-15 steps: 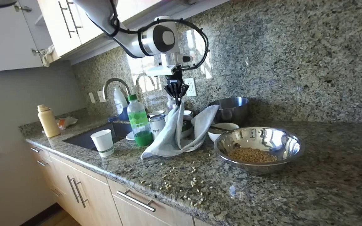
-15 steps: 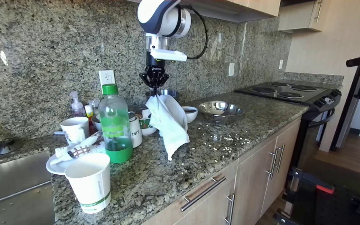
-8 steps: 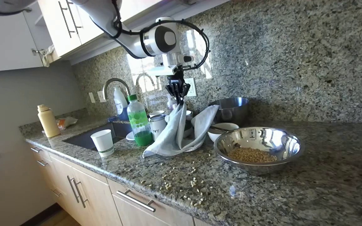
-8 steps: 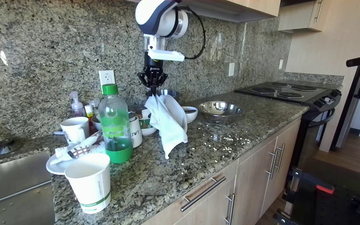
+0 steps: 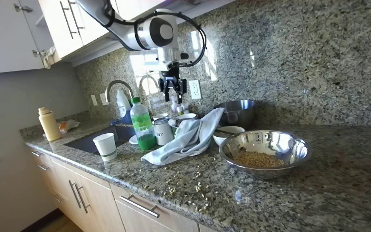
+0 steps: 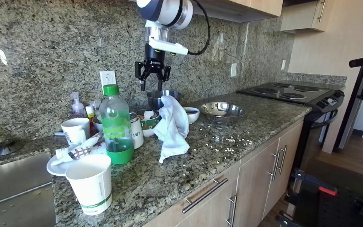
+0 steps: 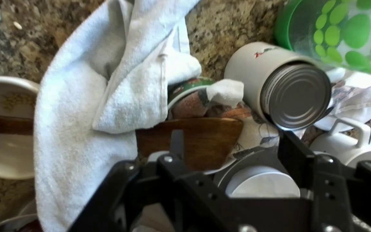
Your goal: Use the towel to clean the kitchen base table
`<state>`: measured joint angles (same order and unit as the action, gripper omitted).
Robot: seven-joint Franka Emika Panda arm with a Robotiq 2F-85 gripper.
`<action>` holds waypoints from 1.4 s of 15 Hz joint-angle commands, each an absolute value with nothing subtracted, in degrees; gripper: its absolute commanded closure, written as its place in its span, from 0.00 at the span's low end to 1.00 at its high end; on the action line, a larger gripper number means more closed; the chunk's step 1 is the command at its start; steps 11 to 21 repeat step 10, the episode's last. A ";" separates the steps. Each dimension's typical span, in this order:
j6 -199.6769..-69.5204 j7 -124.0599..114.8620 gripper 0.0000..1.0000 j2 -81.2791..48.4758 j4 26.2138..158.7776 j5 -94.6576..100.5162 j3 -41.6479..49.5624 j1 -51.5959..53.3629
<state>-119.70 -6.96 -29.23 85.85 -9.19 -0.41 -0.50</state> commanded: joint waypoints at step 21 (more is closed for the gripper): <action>-109.98 -2.23 0.00 -4.08 115.79 -18.72 -0.47 -0.94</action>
